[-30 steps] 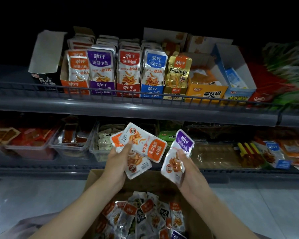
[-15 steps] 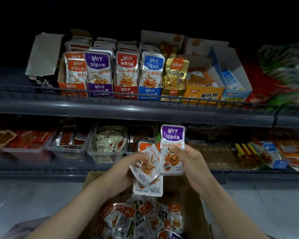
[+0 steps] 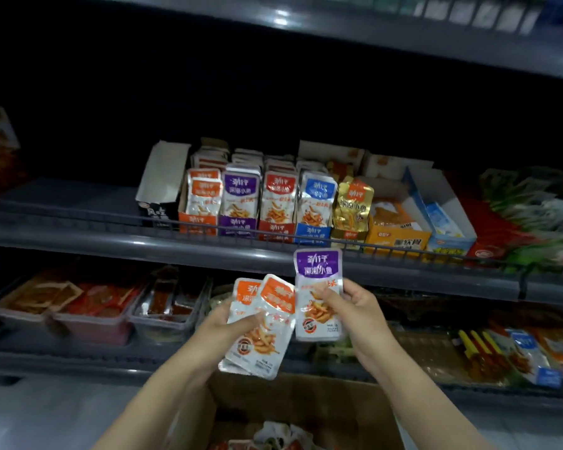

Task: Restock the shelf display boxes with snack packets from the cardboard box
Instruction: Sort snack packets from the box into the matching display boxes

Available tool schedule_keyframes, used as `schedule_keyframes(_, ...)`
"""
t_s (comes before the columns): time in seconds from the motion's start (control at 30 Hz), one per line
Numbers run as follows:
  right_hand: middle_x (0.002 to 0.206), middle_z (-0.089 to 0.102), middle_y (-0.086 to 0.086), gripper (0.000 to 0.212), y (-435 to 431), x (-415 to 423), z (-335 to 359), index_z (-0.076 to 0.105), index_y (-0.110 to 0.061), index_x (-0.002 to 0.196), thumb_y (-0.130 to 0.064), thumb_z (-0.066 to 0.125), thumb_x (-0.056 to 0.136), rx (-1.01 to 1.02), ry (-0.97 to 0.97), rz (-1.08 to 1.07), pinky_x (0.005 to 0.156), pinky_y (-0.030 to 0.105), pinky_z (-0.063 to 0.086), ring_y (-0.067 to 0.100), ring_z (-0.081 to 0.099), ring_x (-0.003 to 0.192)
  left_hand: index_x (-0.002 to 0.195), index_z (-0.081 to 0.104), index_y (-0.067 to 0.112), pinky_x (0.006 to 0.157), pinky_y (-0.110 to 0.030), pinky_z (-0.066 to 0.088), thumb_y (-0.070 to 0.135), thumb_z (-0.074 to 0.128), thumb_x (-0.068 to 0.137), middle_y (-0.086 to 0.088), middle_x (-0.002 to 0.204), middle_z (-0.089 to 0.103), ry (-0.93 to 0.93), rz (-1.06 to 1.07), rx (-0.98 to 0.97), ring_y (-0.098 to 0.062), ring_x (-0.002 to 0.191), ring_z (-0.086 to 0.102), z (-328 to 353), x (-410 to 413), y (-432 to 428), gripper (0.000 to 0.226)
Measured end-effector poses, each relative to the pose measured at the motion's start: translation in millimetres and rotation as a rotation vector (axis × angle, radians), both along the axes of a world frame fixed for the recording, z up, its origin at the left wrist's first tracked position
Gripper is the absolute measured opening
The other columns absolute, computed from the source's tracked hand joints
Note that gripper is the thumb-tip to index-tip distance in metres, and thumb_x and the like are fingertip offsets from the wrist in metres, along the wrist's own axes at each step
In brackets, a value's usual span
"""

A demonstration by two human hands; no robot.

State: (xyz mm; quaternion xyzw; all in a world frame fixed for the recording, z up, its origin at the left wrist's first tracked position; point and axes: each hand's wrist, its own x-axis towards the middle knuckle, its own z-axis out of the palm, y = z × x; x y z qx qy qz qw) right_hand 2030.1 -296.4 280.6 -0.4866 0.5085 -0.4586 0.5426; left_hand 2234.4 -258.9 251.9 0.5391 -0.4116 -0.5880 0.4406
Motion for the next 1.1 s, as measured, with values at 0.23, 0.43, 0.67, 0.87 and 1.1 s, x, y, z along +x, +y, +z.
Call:
schedule_keyframes(0.23,0.117,0.066,-0.003,0.069,-60,47,53,0.038,-0.045,0.133,-0.003,0.067,0.086,-0.347,0.045,0.066,0.078,0.031,0.058,0.014,0.067,0.102,0.113,0.058,0.015,0.071,-0.036,0.055,0.013,0.064,0.089,-0.005,0.096,0.075,0.117,0.302,-0.169,-0.023,0.086,0.072,33,59,-35,0.025)
schedule_keyframes(0.43,0.109,0.065,-0.005,0.05,-123,99,80,0.048,-0.035,0.114,-0.002,0.069,0.083,-0.611,0.101,0.019,0.076,0.029,0.058,0.01,0.065,0.101,0.113,0.06,0.021,0.087,-0.048,0.054,0.016,0.067,0.087,-0.003,0.103,0.074,0.156,0.405,-0.236,-0.025,0.093,0.071,42,91,-66,0.027)
schedule_keyframes(0.67,0.108,0.061,-0.01,0.047,-170,133,81,0.047,-0.036,0.111,0.0,0.065,0.085,-0.774,0.236,0.02,0.077,0.011,0.052,-0.003,0.061,0.099,0.111,0.063,0.018,0.084,-0.047,0.055,0.016,0.066,0.088,-0.004,0.096,0.075,0.163,0.466,-0.238,-0.025,0.087,0.072,28,109,-87,0.024)
schedule_keyframes(0.87,0.108,0.055,-0.025,0.042,-177,135,63,0.048,-0.039,0.117,-0.013,0.065,0.088,-0.855,0.457,0.098,0.082,0.01,0.048,-0.011,0.056,0.1,0.111,0.064,0.02,0.087,-0.046,0.053,0.017,0.066,0.087,-0.001,0.096,0.075,0.203,0.45,-0.277,-0.023,0.09,0.072,30,106,-92,0.024)
schedule_keyframes(1.1,0.117,0.047,-0.009,0.044,-173,122,42,0.057,-0.03,0.13,-0.024,0.067,0.087,-0.949,0.947,-0.01,0.109,0.031,0.03,0.009,0.038,0.118,0.108,0.062,0.019,0.08,-0.049,0.056,0.015,0.069,0.085,-0.005,0.096,0.075,0.191,0.471,-0.267,-0.026,0.084,0.073,29,101,-96,0.025)
